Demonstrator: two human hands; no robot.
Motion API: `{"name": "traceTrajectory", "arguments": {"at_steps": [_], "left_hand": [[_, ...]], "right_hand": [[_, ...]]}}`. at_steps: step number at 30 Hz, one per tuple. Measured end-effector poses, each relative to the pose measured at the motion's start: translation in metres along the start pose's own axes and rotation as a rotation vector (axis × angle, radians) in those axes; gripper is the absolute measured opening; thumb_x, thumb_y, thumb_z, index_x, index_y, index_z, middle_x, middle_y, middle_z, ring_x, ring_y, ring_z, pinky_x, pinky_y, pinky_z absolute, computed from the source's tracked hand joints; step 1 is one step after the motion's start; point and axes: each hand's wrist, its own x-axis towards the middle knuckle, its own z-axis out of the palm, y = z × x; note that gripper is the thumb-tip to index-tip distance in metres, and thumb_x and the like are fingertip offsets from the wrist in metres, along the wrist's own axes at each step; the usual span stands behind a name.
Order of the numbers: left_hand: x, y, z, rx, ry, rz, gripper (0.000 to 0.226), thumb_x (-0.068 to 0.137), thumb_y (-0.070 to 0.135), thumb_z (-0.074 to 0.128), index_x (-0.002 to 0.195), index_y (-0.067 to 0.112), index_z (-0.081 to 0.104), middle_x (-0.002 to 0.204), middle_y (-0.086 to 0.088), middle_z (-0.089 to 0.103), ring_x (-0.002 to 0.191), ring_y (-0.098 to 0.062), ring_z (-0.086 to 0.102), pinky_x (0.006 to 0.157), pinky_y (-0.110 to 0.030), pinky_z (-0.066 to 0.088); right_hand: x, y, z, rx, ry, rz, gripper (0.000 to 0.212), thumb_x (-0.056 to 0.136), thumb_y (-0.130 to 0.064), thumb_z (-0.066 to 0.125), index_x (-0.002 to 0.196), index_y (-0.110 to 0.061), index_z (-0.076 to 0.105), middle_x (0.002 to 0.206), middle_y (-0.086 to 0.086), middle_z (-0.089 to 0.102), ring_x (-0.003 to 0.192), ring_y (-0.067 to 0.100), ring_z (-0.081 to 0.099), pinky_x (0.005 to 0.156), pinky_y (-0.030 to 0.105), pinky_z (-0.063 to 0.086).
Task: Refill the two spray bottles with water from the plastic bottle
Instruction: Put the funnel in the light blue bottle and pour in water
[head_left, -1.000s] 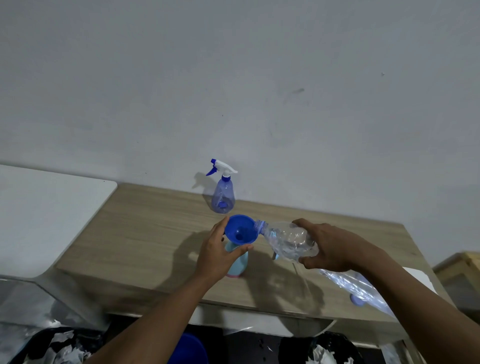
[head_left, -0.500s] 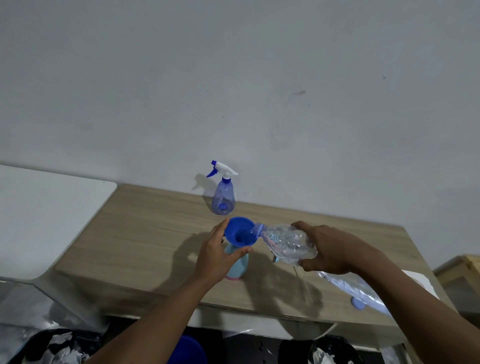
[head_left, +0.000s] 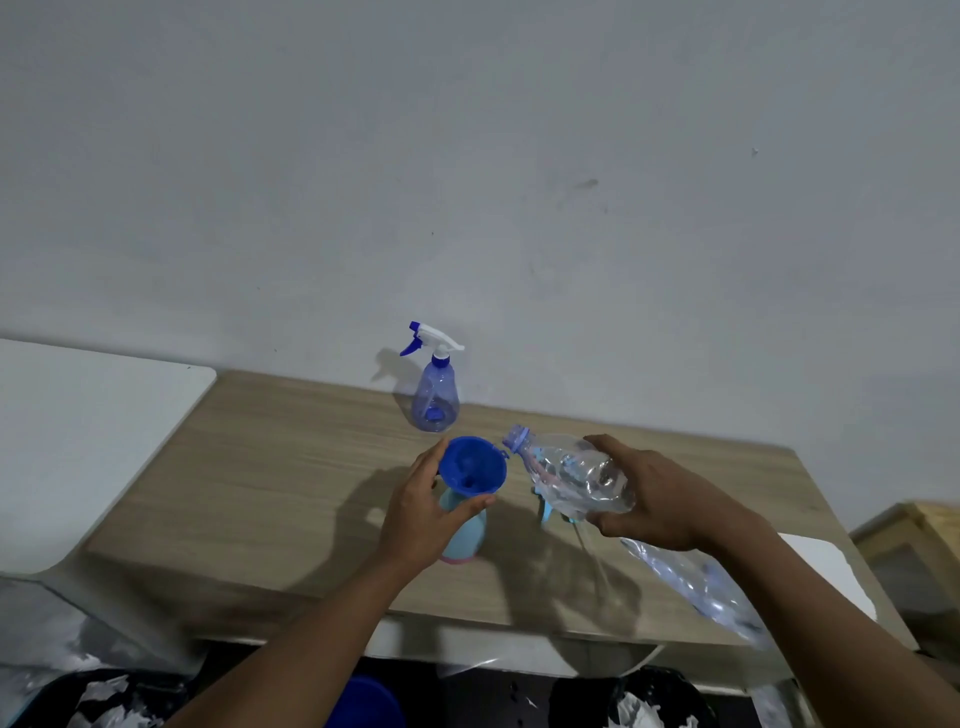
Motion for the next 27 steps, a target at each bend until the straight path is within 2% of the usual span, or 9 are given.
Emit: {"name": "traceTrajectory", "arguments": {"at_steps": [4,8,11,13,18,20,24,27], "left_hand": [[0.000,-0.006,0.001,-0.007,0.005,-0.026,0.077,0.069,0.043,0.087,0.136,0.028,0.052,0.125,0.018,0.060,0.115,-0.003,0.057,0.095,-0.026,0.050],[0.001,-0.010,0.004,-0.035,0.008,-0.040,0.079,0.066,0.053,0.086,0.133,0.027,0.054,0.124,0.016,0.061,0.113,-0.009,0.060,0.094,-0.037,0.053],[0.001,-0.010,0.005,-0.031,0.020,-0.044,0.076,0.065,0.049,0.087,0.131,0.028,0.056,0.122,0.016,0.062,0.111,-0.007,0.061,0.093,-0.037,0.053],[0.001,-0.011,0.005,-0.022,0.015,-0.046,0.076,0.065,0.046,0.087,0.132,0.028,0.055,0.122,0.016,0.062,0.111,-0.006,0.060,0.093,-0.035,0.053],[0.000,-0.014,0.004,-0.006,-0.007,-0.064,0.080,0.066,0.044,0.089,0.135,0.031,0.051,0.122,0.015,0.064,0.113,-0.006,0.059,0.096,-0.032,0.051],[-0.002,-0.012,0.003,-0.008,-0.004,-0.066,0.081,0.065,0.045,0.089,0.135,0.035,0.049,0.122,0.017,0.063,0.114,-0.004,0.058,0.095,-0.027,0.049],[-0.007,-0.006,0.002,-0.018,0.000,-0.060,0.078,0.064,0.042,0.089,0.126,0.054,0.042,0.122,0.027,0.059,0.113,0.005,0.055,0.089,-0.007,0.043],[-0.007,-0.006,0.002,-0.037,0.004,-0.053,0.078,0.062,0.045,0.088,0.124,0.056,0.042,0.120,0.031,0.057,0.114,0.005,0.055,0.088,-0.004,0.042]], "right_hand": [[-0.006,0.021,0.006,0.290,0.188,0.017,0.079,0.075,-0.041,0.082,0.140,-0.043,0.038,0.104,-0.012,0.065,0.086,0.008,0.067,0.078,0.027,0.056],[-0.017,0.052,0.022,0.469,0.518,0.173,0.074,0.080,-0.027,0.082,0.141,-0.032,0.039,0.110,-0.007,0.065,0.100,0.001,0.062,0.081,0.020,0.049],[-0.025,0.072,0.038,0.572,0.695,0.322,0.076,0.082,-0.026,0.081,0.143,-0.024,0.036,0.118,-0.005,0.060,0.102,0.015,0.061,0.092,0.039,0.053],[-0.028,0.082,0.049,0.632,0.757,0.373,0.077,0.081,-0.026,0.081,0.143,-0.023,0.035,0.125,-0.003,0.058,0.110,0.021,0.060,0.097,0.049,0.053],[-0.030,0.090,0.065,0.687,0.835,0.428,0.074,0.080,-0.020,0.083,0.140,-0.018,0.039,0.132,0.003,0.056,0.115,0.023,0.057,0.098,0.053,0.052],[-0.031,0.093,0.069,0.719,0.873,0.443,0.076,0.080,-0.018,0.083,0.142,-0.018,0.039,0.136,0.006,0.055,0.118,0.024,0.057,0.100,0.051,0.051],[-0.034,0.092,0.077,0.760,0.937,0.481,0.087,0.077,-0.023,0.085,0.147,-0.024,0.034,0.138,0.005,0.054,0.120,0.021,0.057,0.101,0.045,0.051],[-0.037,0.075,0.089,0.788,1.079,0.530,0.096,0.070,-0.023,0.091,0.146,-0.027,0.033,0.136,0.005,0.049,0.118,0.020,0.054,0.097,0.034,0.050]]}}
